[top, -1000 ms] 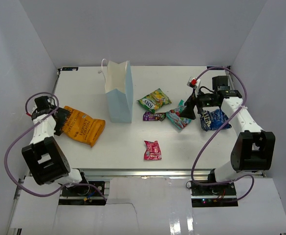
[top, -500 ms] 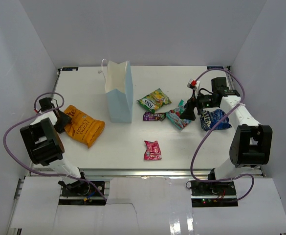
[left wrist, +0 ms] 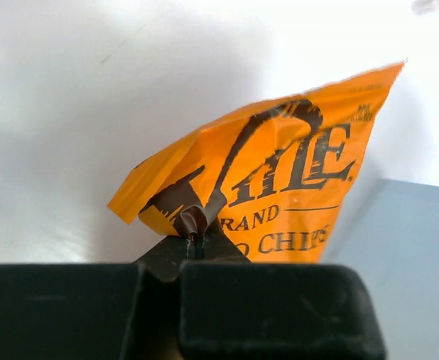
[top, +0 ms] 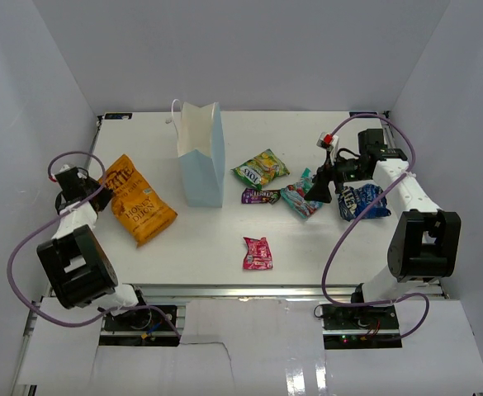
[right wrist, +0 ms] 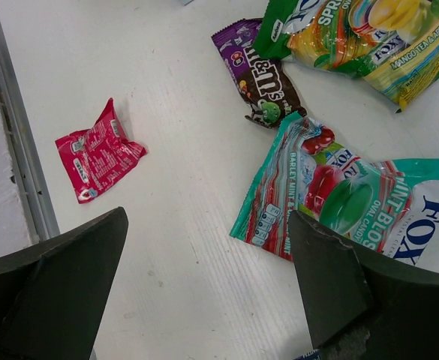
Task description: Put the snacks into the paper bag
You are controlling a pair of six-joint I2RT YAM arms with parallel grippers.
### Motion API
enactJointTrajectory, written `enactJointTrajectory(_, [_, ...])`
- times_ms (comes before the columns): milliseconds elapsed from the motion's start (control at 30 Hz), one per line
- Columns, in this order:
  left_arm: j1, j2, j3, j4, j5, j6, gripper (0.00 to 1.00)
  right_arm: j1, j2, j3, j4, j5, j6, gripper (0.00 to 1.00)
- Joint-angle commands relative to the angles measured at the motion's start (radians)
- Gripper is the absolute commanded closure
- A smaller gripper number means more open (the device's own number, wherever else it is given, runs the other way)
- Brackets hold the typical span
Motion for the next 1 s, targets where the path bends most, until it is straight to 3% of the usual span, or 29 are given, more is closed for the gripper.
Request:
enactJointTrajectory(0, [0.007, -0.145, -0.040, 0.175, 0.096, -0.057, 1.00, -0.004, -0.011, 0.050, -0.044, -0.026, -0.024, 0.07])
enactJointTrajectory(233, [0.012, -0.293, -0.019, 0.304, 0.211, -0.196, 1.00, -0.007, -0.013, 0.064, -0.056, -0.046, -0.026, 0.07])
enactJointTrajectory(767, [0.012, -0.299, 0.217, 0.293, 0.297, -0.491, 1.00, -0.006, -0.025, 0.057, -0.050, -0.070, -0.009, 0.06])
enactJointTrajectory(967, [0.012, -0.264, 0.372, 0.304, 0.289, -0.592, 1.00, -0.007, -0.028, 0.048, -0.049, -0.072, -0.009, 0.06])
